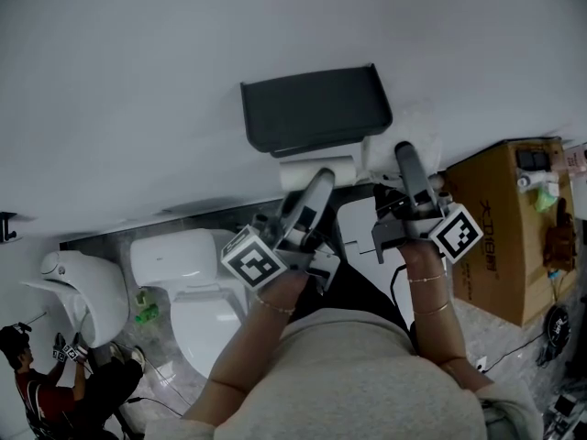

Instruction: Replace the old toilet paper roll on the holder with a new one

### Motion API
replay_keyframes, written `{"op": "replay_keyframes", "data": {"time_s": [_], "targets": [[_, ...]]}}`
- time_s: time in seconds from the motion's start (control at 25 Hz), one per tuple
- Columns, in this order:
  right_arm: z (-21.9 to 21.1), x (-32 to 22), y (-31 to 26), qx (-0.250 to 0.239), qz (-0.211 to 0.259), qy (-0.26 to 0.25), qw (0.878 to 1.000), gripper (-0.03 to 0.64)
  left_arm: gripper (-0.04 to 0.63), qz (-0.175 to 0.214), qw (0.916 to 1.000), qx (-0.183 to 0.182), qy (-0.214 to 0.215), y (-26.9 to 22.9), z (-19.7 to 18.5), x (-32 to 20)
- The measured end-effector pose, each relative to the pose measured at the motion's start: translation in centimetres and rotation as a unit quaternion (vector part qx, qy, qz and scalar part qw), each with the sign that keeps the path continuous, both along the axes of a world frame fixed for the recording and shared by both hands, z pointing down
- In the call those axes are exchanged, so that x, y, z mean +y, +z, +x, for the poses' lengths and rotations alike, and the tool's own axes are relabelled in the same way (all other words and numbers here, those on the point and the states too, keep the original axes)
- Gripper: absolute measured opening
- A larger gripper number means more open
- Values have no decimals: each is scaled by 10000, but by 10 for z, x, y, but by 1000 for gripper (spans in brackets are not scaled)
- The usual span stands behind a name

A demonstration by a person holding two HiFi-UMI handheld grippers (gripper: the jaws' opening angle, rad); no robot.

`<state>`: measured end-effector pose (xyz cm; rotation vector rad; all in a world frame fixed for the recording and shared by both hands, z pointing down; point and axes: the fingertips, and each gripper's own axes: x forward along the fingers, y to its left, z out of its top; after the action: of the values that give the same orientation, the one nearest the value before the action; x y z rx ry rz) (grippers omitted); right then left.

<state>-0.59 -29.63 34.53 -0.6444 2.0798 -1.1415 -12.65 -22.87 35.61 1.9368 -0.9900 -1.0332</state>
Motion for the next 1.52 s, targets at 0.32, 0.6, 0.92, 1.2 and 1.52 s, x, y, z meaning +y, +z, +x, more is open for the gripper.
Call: {"op": "replay_keyframes", "data": {"time_s": [0.32,0.6,0.92,1.2,1.52], "targets": [[-15,0,2,-8,-13,-136,9999,436,209,10,10000,55,-79,1,-10,3],[-21,2,4,-44,-64,-242,9997,435,209,4,9999,23,-142,1,-12,8],[-32,4,9,-102,-146,-471,9987,434,209,-15,9997,22,-247,2,-11,11],[-35,2,14,-78,-211,-641,9977,435,209,-85,9994,14,-341,5,-7,15],[-41,4,13,-114,-231,-817,9963,436,209,-2,9988,-234,-431,-1,-8,22]]}}
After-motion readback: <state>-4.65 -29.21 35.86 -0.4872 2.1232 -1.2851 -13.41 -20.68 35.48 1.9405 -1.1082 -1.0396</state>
